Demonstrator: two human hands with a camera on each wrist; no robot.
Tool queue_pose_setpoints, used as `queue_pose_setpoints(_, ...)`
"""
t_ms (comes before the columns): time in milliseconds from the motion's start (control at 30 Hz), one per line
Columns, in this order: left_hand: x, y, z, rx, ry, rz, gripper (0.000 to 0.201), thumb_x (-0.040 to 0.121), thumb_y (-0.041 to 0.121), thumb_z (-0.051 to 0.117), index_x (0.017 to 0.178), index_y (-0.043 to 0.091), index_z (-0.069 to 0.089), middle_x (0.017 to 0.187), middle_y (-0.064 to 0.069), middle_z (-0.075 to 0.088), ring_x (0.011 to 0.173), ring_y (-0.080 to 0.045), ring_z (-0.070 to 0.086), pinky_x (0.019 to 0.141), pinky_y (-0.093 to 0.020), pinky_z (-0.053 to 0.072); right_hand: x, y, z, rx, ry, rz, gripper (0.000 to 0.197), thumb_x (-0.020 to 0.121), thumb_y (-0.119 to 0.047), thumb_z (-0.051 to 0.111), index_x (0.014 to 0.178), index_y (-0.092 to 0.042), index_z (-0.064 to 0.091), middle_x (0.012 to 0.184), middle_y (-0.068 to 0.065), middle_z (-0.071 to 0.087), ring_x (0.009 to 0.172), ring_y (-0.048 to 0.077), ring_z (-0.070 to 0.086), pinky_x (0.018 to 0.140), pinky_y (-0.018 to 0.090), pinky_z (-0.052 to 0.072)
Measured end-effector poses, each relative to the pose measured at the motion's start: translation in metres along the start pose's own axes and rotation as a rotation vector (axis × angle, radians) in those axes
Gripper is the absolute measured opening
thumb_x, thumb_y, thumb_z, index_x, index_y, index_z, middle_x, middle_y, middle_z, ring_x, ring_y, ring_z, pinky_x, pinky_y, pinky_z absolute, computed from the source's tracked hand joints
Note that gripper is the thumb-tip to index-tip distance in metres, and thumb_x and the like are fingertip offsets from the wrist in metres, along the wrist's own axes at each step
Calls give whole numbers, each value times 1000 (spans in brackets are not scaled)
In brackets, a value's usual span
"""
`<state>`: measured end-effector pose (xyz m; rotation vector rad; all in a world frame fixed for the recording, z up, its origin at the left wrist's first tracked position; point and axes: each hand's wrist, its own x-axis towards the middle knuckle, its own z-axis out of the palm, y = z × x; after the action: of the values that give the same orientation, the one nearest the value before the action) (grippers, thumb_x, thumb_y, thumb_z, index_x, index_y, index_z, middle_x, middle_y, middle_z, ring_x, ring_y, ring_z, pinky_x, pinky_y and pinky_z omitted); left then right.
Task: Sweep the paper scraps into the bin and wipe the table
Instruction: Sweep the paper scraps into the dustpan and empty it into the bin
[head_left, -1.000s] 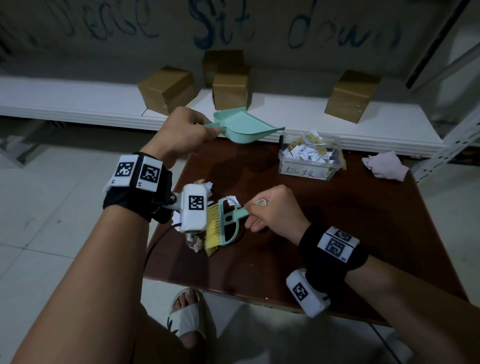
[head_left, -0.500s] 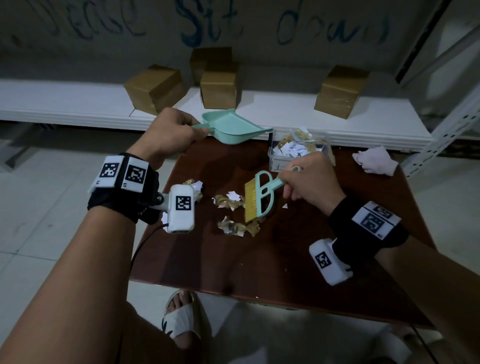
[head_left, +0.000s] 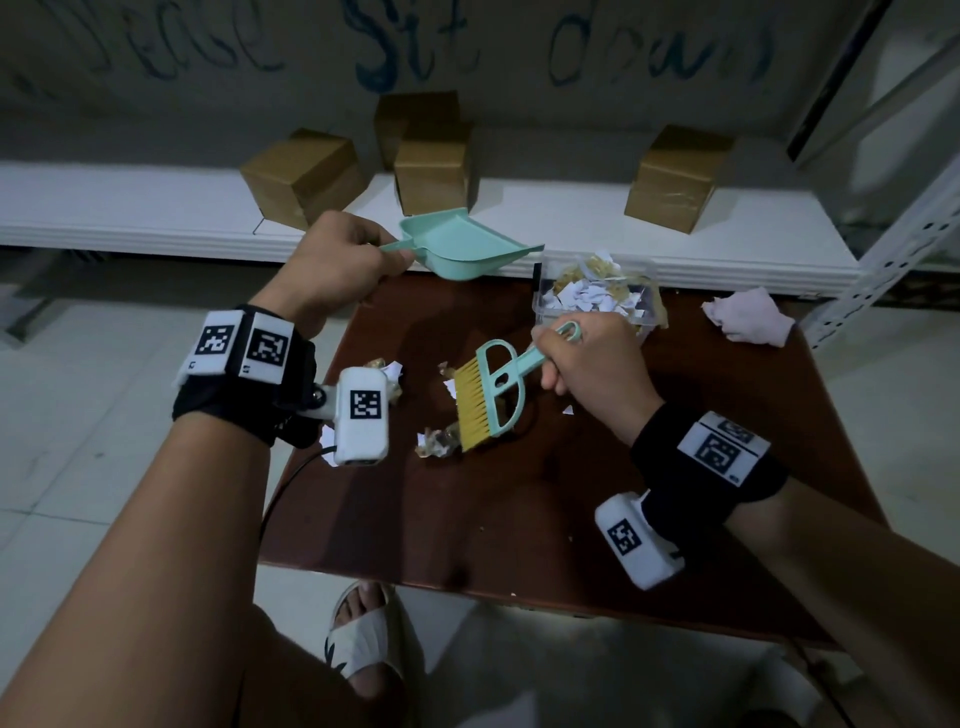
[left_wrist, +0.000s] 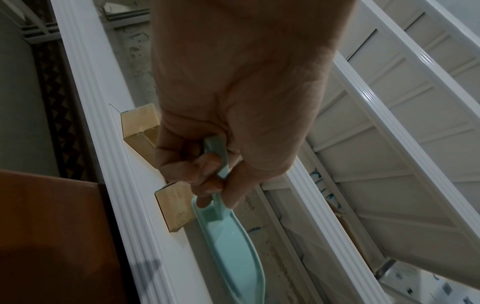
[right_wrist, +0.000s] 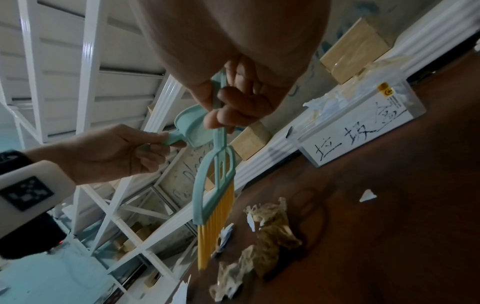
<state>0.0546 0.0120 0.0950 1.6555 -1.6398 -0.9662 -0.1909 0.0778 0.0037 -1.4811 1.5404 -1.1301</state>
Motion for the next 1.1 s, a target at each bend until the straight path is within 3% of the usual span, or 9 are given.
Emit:
queue_pose_setpoints(167,0,0,-4,-17,-12,-2,16,96,20,70,83,12,69,68,-4,54,58,-12,47,54,-27,41,-21,5,25,155,-153,102,25,101,-12,61,85,0,74,59,11,69,51,22,58,48,21,43)
queue_pose_setpoints(300,-1,-2,-9,-41,11,13,17,98,18,67,92,3,69,68,-6,50,57,-13,44,55,-28,40,-35,6,47,216,-231,109,20,102,-10,58,99,-2,77,63,13,70,52,16,59,49,18,45)
queue_pose_setpoints(533,-5,-8,-18,-27,-1,27,20,100,19,64,95,0,68,68,-6,50,58,-14,45,53,-25,41,-40,-5,93,408,-347,150,22,106,-12,58,107,1,74,71,17,70,59,24,61,54,20,49)
queue_pose_setpoints(600,-7,-11,-23,-25,-3,23,20,101,19,62,95,1,67,68,-6,51,57,-13,46,52,-23,42,-42,-7,109,404,-404,173,18,105,-15,60,105,-7,76,77,18,74,66,27,64,58,26,53)
queue_pose_setpoints(667,-8,-15,-27,-31,7,17,20,101,19,62,93,1,66,65,-6,50,54,-13,45,50,-23,42,-45,-5,123,377,-439,161,16,103,-18,63,99,-21,79,88,23,76,73,32,65,68,44,56)
queue_pose_setpoints(767,-10,-19,-30,-36,17,17,20,101,18,63,89,2,64,62,-5,50,49,-11,45,50,-23,41,-47,3,131,314,-452,185,16,101,-10,64,105,-11,79,91,21,78,71,32,69,75,51,58)
queue_pose_setpoints(900,-11,-24,-35,-30,32,9,20,100,19,64,87,4,64,63,-5,51,51,-12,46,52,-24,42,-49,14,123,213,-362,266,9,99,-5,66,100,0,74,62,13,71,51,23,64,64,43,58)
queue_pose_setpoints(1000,-12,-25,-38,-33,38,5,23,100,20,64,80,7,63,63,-5,52,53,-13,46,54,-27,42,-46,17,106,112,-307,259,10,98,-4,67,97,-1,76,61,15,72,44,17,61,54,31,55)
queue_pose_setpoints(1100,-13,-23,-38,-32,31,13,24,101,21,64,80,9,63,64,-5,52,53,-12,47,52,-25,43,-40,15,87,2,-274,196,10,94,-4,68,94,-3,79,59,12,72,42,16,63,53,28,55)
